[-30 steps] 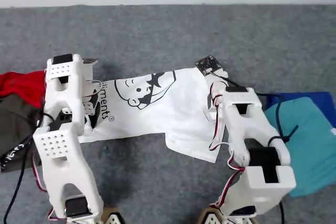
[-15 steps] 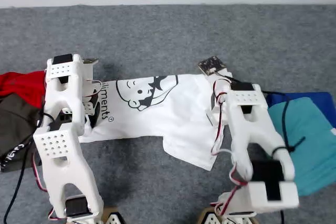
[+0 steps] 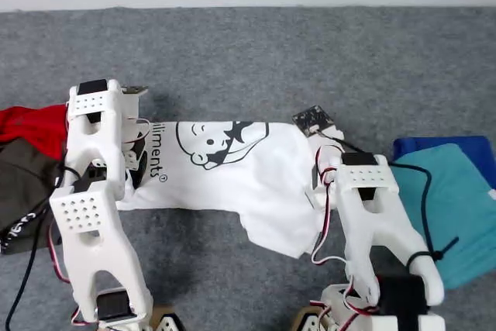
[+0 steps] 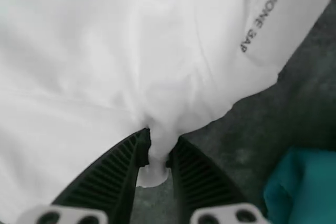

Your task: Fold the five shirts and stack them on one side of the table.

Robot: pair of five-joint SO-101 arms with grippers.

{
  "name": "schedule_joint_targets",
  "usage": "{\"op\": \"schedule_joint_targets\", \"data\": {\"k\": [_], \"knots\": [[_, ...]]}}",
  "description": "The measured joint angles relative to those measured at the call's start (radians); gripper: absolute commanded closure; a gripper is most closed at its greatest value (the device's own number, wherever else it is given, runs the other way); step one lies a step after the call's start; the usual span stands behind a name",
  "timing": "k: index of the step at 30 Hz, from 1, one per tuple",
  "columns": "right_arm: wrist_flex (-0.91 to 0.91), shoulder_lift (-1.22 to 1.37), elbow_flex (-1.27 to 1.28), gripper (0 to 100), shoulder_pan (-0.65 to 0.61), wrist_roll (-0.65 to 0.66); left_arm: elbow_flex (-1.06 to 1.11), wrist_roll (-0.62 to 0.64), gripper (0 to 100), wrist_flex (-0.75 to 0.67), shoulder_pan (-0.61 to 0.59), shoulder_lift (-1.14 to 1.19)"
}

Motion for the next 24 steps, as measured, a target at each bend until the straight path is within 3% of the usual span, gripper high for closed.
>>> {"op": "schedule_joint_targets", "data": {"k": [4,12,17,21,24], "knots": [[-0.015,0.0,0.0,81.5,0.0,0.0,-0.02,0.028,97,0.002,0.0,0.009],[0.167,-0.057,-0.008,81.2,0.031,0.0,-0.031,0.034,84,0.002,-0.043,0.009],[0.281,-0.137,-0.104,81.2,0.083,0.044,-0.038,0.034,82,0.002,-0.078,0.008],[0.427,-0.169,-0.224,81.2,0.072,0.143,-0.038,0.034,82,-0.008,-0.078,-0.057],[0.534,-0.176,-0.265,81.5,-0.005,0.269,-0.038,0.037,82,-0.012,-0.083,-0.163]]}}
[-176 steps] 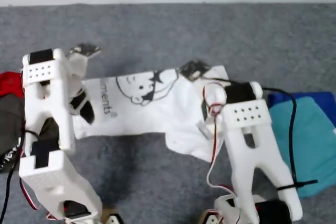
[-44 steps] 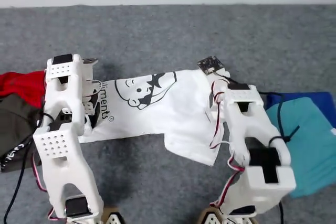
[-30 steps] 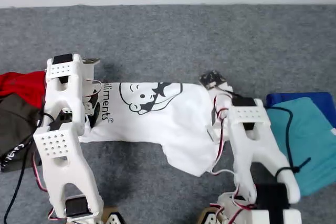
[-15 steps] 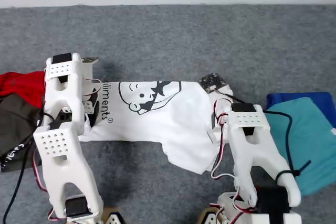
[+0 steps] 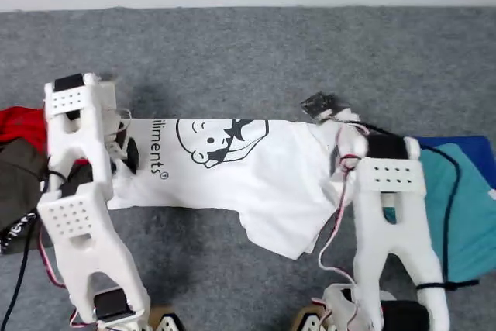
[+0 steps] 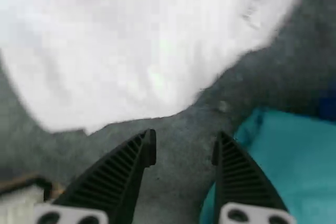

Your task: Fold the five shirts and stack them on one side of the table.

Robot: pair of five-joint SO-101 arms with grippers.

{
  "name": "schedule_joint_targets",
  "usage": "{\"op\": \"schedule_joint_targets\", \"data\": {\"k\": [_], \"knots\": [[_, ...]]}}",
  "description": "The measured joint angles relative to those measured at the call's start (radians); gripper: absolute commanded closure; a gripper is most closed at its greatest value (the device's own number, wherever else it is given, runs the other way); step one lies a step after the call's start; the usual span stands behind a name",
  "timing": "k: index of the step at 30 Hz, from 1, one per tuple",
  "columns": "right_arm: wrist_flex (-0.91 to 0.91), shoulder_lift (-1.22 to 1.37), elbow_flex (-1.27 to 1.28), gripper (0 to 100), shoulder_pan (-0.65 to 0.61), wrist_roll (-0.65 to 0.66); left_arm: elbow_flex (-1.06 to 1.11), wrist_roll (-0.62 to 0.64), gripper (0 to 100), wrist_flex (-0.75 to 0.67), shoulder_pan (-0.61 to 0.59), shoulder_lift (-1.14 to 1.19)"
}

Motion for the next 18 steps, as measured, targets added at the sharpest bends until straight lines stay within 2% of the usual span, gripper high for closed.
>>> {"op": "schedule_joint_targets", "data": {"k": [5,8,11,15,18], "knots": [[0.103,-0.002,0.025,81.5,-0.149,0.219,0.0,-0.04,82,0.002,-0.002,-0.173],[0.012,-0.002,0.078,81.2,-0.157,0.256,0.0,-0.081,83,0.005,-0.002,-0.25],[-0.216,0.015,0.084,81.2,-0.086,0.16,0.0,-0.083,83,0.005,-0.002,-0.331],[-0.539,0.133,0.051,81.2,0.008,-0.055,0.012,-0.084,83,0.008,-0.002,-0.474],[-0.634,0.287,-0.057,81.1,0.04,-0.166,0.049,-0.084,83,0.008,-0.002,-0.597]]}}
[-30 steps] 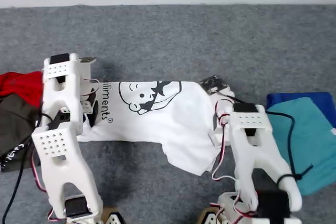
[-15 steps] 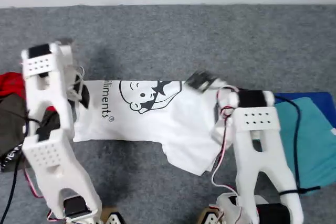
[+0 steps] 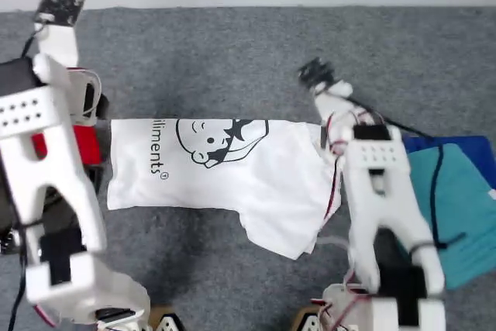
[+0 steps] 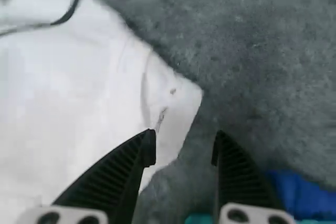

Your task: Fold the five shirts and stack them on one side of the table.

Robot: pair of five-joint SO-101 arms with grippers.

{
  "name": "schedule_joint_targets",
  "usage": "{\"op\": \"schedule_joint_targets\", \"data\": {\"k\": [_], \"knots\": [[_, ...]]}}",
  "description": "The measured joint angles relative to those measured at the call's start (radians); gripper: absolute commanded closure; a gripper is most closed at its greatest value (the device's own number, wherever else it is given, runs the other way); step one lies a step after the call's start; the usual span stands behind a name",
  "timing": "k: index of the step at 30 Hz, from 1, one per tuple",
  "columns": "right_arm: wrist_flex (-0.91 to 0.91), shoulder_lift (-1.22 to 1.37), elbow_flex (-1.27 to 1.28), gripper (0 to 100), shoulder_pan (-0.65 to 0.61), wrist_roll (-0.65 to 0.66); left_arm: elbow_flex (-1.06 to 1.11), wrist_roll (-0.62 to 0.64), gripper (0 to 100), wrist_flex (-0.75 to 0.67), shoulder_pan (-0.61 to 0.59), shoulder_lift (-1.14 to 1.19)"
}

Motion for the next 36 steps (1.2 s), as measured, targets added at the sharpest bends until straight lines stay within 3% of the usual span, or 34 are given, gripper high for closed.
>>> {"op": "schedule_joint_targets", "data": {"k": [4,12,17,22,36], "knots": [[0.057,0.239,-0.224,81.1,0.0,-0.068,0.083,0.0,82,0.0,0.0,-0.152],[0.278,0.621,-0.628,81.6,-0.003,-0.081,0.272,0.0,82,0.002,0.0,-0.331],[0.292,0.678,-0.663,82.5,-0.037,-0.064,0.284,0.0,83,0.002,0.0,-0.345],[0.247,0.681,-0.664,99.5,-0.041,-0.048,0.305,-0.002,83,0.002,0.0,-0.353],[0.133,0.681,-0.664,98.0,-0.037,-0.014,0.381,-0.002,83,0.002,0.0,-0.353]]}}
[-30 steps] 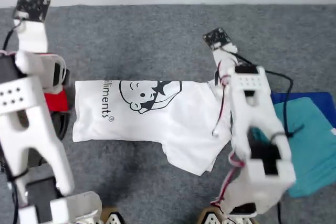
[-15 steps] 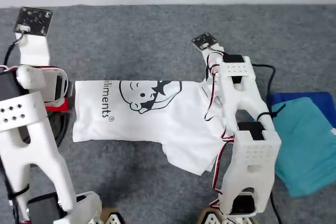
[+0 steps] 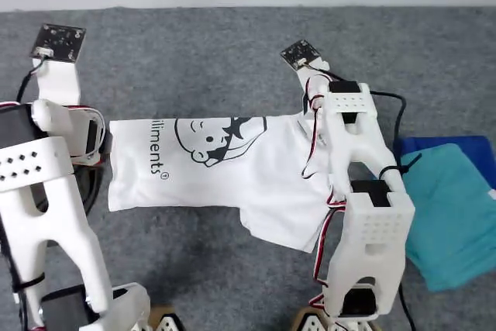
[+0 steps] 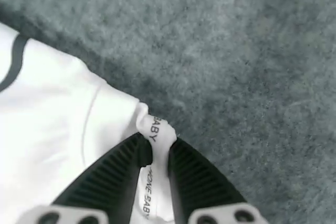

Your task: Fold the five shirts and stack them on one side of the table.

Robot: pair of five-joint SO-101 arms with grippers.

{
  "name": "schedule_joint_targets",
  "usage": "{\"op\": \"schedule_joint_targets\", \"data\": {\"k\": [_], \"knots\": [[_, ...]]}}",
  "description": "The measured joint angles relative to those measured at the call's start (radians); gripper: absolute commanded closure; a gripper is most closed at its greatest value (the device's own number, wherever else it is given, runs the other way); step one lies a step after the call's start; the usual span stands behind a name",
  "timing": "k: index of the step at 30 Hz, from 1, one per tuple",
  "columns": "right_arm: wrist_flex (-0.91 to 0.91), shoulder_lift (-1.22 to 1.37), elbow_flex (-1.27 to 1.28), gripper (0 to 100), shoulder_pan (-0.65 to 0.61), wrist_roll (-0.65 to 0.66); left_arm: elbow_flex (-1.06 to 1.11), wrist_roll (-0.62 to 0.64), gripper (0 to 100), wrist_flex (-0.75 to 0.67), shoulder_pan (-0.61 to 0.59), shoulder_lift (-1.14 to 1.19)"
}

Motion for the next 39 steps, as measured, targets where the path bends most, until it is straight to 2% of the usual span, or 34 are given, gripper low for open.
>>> {"op": "schedule_joint_targets", "data": {"k": [4,8,11,19,30,34,37,39], "knots": [[-0.06,0.0,0.0,96.2,0.052,-0.04,0.0,0.0,83,0.0,0.0,0.0],[-0.078,0.0,0.0,79.0,0.083,-0.052,0.0,0.0,83,0.0,0.0,0.0],[-0.063,0.0,0.0,76.8,0.083,-0.055,0.0,0.0,83,0.0,0.0,0.0],[0.233,-0.055,-0.015,76.7,0.084,-0.055,0.0,0.0,83,0.0,0.0,0.0],[0.621,-0.445,-0.014,76.8,0.083,-0.026,0.0,0.0,83,0.0,0.0,0.0],[0.701,-0.52,0.107,80.9,0.04,0.152,0.0,0.0,83,0.0,0.0,0.0],[0.712,-0.583,0.295,85.2,-0.049,0.308,0.003,0.0,83,0.0,0.0,0.0],[0.698,-0.641,0.436,83.7,-0.114,0.384,0.003,0.0,83,0.0,0.0,0.0]]}}
